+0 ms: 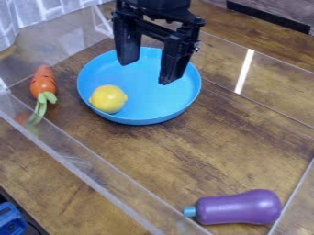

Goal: Remove the purple eggplant from the blue tray and put it on the table

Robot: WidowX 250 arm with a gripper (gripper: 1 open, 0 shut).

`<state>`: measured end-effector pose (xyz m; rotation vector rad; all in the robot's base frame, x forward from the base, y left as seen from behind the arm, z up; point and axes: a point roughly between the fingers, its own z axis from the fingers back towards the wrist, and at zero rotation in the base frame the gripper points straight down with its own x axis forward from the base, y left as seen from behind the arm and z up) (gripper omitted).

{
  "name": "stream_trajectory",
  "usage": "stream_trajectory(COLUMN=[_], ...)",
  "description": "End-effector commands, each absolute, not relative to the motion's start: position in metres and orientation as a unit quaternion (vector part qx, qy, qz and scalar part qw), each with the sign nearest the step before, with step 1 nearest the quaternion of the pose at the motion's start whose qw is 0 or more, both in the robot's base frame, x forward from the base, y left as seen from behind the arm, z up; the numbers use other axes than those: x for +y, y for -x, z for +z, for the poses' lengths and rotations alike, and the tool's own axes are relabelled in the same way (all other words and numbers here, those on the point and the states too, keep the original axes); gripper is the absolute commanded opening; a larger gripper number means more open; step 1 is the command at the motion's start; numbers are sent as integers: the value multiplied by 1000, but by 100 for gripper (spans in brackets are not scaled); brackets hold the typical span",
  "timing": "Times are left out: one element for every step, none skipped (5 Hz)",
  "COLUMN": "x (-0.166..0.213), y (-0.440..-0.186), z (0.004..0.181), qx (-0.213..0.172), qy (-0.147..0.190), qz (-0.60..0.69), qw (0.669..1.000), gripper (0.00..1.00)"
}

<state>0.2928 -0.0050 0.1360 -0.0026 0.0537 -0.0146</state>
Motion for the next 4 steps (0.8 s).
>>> stream_trajectory(x=[-4, -1, 0, 3], y=[-294, -297, -301, -303], z=[134, 133, 143, 154], qx=[28, 30, 15, 4], qy=[3, 5, 12, 14], qz=[-9, -10, -10, -7], qw=[1000, 999, 1000, 1000], gripper=[100, 100, 100, 100])
